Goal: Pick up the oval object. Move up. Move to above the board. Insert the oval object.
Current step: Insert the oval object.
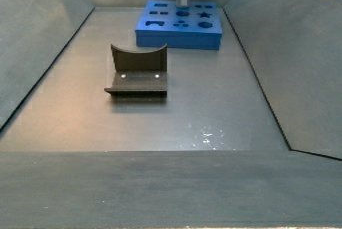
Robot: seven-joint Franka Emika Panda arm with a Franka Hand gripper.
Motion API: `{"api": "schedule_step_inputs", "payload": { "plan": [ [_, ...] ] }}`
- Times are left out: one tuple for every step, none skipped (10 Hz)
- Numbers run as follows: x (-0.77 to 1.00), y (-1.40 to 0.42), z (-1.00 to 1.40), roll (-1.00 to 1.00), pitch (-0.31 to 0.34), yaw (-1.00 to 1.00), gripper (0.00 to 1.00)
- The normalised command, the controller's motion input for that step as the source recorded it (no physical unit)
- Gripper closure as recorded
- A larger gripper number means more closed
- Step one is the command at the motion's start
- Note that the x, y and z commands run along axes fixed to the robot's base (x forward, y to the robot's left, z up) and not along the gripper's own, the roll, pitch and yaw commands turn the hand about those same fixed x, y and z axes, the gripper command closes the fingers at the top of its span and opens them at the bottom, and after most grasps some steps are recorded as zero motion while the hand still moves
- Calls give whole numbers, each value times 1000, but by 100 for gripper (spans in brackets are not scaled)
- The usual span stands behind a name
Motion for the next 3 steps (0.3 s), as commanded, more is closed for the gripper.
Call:
{"api": "schedule_step_inputs", "payload": {
  "plan": [
    [186, -94, -869, 94, -80, 0, 100],
    [0, 0, 0, -29, 0, 0, 100],
    [0, 0, 0, 0, 0, 0, 100]
  ]
}}
